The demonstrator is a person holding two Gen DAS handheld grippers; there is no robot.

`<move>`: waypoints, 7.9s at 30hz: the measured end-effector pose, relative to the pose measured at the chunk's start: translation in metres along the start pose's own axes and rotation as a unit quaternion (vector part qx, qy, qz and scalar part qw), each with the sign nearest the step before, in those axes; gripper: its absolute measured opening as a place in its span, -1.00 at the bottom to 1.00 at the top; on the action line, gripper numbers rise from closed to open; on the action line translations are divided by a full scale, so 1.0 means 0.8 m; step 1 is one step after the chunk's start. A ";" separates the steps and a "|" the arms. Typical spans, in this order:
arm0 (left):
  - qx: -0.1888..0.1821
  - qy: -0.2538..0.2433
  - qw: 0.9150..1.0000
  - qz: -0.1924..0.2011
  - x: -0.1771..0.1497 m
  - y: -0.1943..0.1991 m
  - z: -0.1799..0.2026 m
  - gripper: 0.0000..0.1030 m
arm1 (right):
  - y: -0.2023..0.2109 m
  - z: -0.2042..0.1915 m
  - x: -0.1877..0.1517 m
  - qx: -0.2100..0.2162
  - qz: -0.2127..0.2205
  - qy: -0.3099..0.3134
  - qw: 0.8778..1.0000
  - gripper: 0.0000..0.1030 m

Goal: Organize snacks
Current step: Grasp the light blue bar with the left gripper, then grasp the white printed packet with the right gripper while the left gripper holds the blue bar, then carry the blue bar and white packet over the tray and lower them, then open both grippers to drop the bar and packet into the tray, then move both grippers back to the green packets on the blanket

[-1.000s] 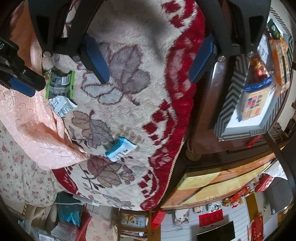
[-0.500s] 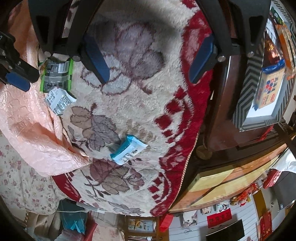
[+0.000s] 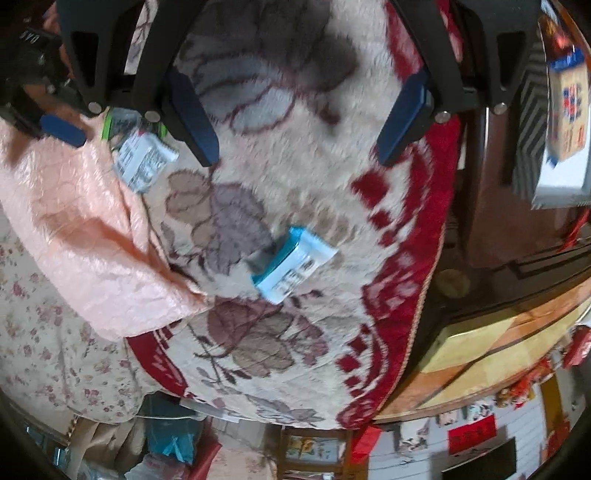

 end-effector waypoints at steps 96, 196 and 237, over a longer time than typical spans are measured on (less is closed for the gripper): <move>0.087 0.030 0.995 0.025 -0.042 0.051 -0.072 -0.41 | -0.095 -0.084 0.041 0.014 -0.045 -0.004 0.999 -0.03; 0.184 0.176 0.965 0.057 -0.164 0.191 -0.191 0.71 | 0.008 -0.324 -0.043 0.083 0.014 0.191 0.978 0.23; 0.054 0.041 0.998 -0.008 -0.103 0.066 0.039 0.71 | 0.030 0.003 -0.055 -0.041 -0.028 0.036 0.998 0.23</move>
Point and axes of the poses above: each gripper's, at about its wrist camera, not at the fingertips, and y roughly against the way its jaws point, z to its right, x to its top, the point moved 10 cm from there along -y, roughly the way its jaws point, and after that the axes turned 7 degrees about -y, right-handed, at the moved point
